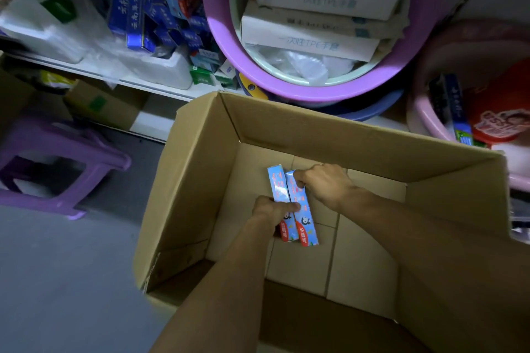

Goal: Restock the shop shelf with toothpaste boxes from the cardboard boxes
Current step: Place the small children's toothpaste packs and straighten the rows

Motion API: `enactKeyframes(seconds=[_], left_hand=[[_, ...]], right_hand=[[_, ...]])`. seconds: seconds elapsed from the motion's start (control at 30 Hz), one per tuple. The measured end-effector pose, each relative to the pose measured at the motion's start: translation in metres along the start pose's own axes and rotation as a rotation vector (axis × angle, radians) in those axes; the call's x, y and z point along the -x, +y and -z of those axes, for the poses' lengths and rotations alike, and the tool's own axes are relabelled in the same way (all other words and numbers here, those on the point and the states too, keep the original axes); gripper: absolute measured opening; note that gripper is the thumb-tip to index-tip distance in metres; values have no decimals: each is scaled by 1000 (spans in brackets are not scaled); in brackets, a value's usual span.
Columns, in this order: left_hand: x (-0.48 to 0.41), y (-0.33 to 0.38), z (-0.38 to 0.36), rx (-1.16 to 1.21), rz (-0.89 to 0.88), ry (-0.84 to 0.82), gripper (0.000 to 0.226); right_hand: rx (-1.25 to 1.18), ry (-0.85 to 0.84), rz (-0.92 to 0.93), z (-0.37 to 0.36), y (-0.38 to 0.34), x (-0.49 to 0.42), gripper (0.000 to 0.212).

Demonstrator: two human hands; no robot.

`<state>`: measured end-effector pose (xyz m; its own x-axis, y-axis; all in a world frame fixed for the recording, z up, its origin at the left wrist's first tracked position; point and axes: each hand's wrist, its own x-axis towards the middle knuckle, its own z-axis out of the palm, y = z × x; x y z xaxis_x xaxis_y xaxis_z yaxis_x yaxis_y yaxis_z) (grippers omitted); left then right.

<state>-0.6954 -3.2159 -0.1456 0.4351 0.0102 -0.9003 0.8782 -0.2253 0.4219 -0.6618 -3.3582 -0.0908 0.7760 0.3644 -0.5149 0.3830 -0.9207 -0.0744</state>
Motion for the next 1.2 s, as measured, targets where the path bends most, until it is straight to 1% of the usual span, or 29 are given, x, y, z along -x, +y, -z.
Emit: enactKeyframes(seconds=[0.07,0.17,0.2,0.27,0.37,0.4,0.5,0.53,0.57,0.63,0.67,0.7,0.77,0.83,0.93,0.97,1.07,1.2], left_hand=[[3,-1,-2,27,13,-4,20],[5,-2,-3,72,-11,44,17],[9,-1,-3,94,-18,45,16],[20,0,-3,129,-34,-2,18],[44,1,-5,113,-42,-98,40],[51,2,-6,121,-43,-125,44],[77,8,-10,204,-52,-128,33],[82,11,-12,222,-60,-128,33],[93,17,-13,230,-69,-124,39],[107,27,-13,222,-76,-125,61],[117,33,-12,197,-71,-145,67],[128,39,-9,163,-70,-148,67],[159,54,-1,109,-92,-149,59],[189,70,8,73,-141,-145,55],[235,92,20,20,-269,-142,23],[250,98,24,2,-308,-130,18],[293,108,34,-46,-417,-80,17],[350,114,46,-89,-523,-34,15]], right_hand=[[-26,6,7,-2,3,5,5],[-48,39,14,-2,8,15,1],[-45,50,17,-1,8,18,6],[-57,61,23,3,9,26,13],[-50,75,34,23,8,41,18],[-30,74,46,31,8,47,20],[21,65,63,59,7,67,24],[33,63,62,68,8,74,24],[35,64,58,77,9,81,22],[4,90,40,93,10,95,13],[-20,114,29,101,11,103,10],[-43,151,21,109,11,111,9],[-118,256,24,123,15,125,6],[-206,340,36,139,17,140,2],[-269,450,43,169,16,164,4],[-263,470,44,180,16,172,4],[-262,515,57,211,13,201,7],[-264,590,29,249,14,242,11]])
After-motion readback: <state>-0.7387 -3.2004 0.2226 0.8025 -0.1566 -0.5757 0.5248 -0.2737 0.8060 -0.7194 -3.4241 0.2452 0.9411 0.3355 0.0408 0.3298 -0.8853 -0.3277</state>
